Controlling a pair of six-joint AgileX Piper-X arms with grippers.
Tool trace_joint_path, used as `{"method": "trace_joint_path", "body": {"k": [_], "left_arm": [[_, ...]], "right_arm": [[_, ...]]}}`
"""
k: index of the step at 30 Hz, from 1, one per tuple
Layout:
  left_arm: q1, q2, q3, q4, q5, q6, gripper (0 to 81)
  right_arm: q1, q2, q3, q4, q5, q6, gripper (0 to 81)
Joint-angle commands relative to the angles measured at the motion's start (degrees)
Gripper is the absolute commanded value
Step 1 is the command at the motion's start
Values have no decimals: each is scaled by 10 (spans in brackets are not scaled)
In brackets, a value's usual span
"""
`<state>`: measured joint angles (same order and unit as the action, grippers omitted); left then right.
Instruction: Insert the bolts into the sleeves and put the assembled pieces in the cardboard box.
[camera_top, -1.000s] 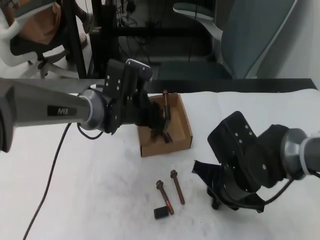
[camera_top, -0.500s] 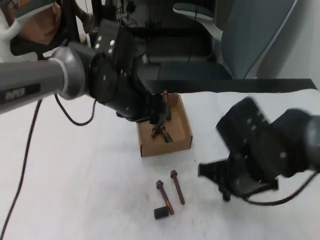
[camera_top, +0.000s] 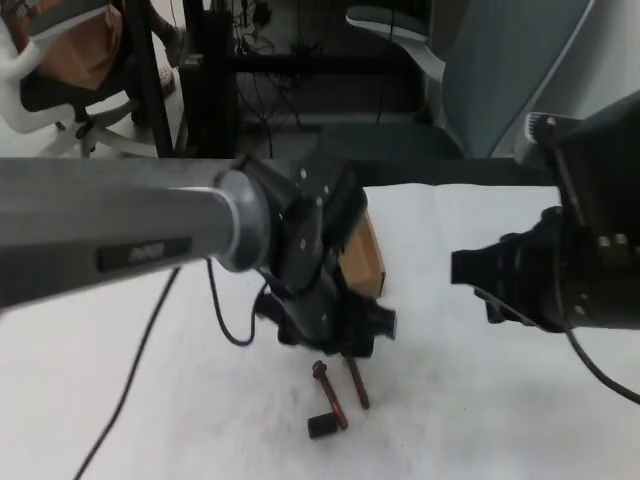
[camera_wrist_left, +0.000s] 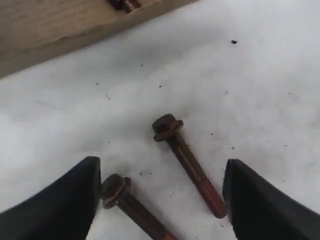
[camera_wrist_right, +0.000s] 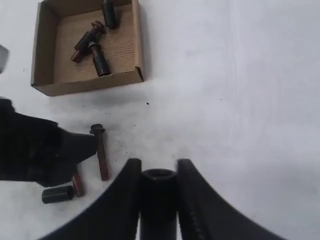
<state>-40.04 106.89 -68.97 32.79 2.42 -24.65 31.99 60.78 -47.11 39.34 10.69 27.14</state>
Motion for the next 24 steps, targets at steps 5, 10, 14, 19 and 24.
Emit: {"method": "trace_joint_path", "body": {"k": [5,10,14,19,24], "left_arm": [[-6,55,-23,-20,26,-54,634],[-9,82,-72,-30,36,-73,634],[-13,89,-96,-15,24,-75,634],[-13,92,-96,32,17,-80,553],[-13,95,-96,86,20,-80,539]], "right_arm": [[0,-28,-5,7,-32,-24,0],[0,-28,-7,7,-70,-40,0],[0,-28,-8,7,-69,-60,0],[0,-28,-8,2,-69,-69,0],[0,-28,-8,-29,-69,-75,0]]}}
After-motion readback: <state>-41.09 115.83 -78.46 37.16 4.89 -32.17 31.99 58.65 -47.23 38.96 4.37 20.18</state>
